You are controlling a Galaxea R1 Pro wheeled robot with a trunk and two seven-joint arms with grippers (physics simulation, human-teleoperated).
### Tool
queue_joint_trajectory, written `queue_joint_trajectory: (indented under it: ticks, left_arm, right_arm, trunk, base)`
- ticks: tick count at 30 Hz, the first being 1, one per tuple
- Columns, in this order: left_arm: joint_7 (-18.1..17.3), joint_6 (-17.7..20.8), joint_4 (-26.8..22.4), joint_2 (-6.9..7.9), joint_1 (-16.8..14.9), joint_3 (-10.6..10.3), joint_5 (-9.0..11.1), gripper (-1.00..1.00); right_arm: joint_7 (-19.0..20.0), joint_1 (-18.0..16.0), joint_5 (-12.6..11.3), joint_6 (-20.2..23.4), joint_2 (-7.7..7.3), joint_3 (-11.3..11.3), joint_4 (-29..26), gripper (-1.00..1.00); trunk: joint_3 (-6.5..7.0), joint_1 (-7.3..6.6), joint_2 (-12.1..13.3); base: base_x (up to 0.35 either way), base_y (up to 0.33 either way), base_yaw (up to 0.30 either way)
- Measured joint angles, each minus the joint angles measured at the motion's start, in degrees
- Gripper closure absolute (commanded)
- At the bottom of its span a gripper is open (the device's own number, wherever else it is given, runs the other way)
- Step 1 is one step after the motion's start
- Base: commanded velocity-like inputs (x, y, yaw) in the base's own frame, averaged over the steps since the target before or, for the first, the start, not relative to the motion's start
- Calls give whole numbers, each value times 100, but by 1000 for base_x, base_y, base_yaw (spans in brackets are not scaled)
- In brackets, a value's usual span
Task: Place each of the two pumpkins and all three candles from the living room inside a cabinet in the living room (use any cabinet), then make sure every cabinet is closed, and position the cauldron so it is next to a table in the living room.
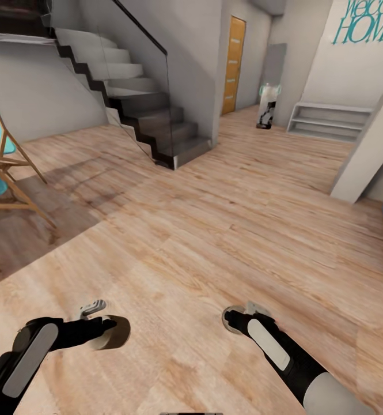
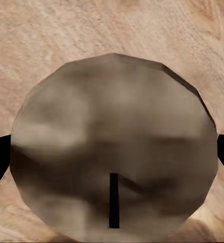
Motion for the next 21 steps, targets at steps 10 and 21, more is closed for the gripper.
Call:
queue_joint_trajectory:
  ticks: [10,21]
  left_arm:
    - [208,-12,0,6,0,134,31,100]
    - [209,-13,0,5,0,138,33,100]
  right_arm:
    - [-54,0,-30,27,7,0,0,100]
    - [-64,0,-5,17,9,9,-8,100]
  trunk:
    - [179,-220,401]
    - [377,-461,842]
  base:
    - [0,0,290]
    - [0,0,291]
